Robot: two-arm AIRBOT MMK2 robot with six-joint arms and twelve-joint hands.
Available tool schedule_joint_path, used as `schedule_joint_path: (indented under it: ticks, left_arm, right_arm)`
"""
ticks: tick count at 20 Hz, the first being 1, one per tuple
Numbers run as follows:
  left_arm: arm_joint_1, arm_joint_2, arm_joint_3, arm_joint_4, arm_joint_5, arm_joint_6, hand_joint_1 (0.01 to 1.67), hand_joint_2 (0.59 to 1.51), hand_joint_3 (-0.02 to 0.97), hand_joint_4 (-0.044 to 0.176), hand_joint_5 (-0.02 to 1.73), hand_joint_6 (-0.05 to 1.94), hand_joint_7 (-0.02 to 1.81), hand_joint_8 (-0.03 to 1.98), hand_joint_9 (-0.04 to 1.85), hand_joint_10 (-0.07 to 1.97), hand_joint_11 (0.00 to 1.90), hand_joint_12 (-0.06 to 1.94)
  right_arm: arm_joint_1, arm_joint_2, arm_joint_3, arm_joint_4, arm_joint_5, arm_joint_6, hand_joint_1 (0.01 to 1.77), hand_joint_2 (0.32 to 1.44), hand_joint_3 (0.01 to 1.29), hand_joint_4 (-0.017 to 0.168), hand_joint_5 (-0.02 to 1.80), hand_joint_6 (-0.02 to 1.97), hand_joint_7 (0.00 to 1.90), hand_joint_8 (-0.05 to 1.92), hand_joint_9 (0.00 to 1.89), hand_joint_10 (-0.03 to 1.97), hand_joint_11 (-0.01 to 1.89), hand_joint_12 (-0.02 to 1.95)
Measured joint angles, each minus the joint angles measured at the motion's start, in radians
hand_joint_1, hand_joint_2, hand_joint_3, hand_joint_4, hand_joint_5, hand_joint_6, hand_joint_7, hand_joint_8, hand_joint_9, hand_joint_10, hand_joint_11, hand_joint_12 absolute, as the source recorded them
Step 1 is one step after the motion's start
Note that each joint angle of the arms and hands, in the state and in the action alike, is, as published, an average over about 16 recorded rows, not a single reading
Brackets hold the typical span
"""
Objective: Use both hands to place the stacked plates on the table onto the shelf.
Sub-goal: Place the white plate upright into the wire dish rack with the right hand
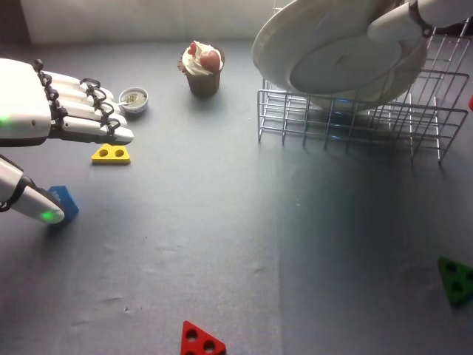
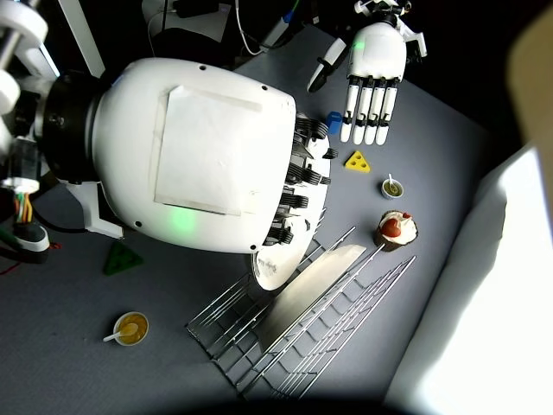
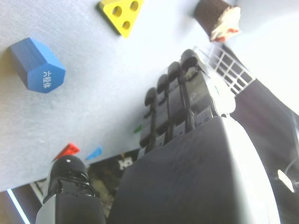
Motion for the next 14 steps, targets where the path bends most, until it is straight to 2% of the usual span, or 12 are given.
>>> schedule_joint_path:
  ticks: [5, 14]
  left_arm:
    - [0.000, 0.000, -0.001, 0.002, 0.000, 0.000, 0.12, 1.033, -0.001, 0.002, 0.16, 0.00, 0.21, 0.00, 0.20, 0.01, 0.19, 0.01]
    - [-0.006, 0.000, -0.001, 0.007, 0.000, -0.001, 0.09, 1.034, -0.002, 0.002, 0.16, 0.00, 0.22, 0.00, 0.21, 0.01, 0.20, 0.01]
  right_arm:
    - [-0.003, 0.000, 0.011, 0.004, -0.002, 0.001, 1.49, 0.93, 0.01, -0.008, 0.96, 0.76, 1.04, 0.67, 1.26, 0.47, 1.00, 1.31]
    - [-0.010, 0.000, 0.031, -0.006, -0.009, 0.005, 1.49, 0.93, 0.01, -0.008, 0.92, 0.86, 1.03, 0.68, 1.25, 0.50, 1.01, 1.30]
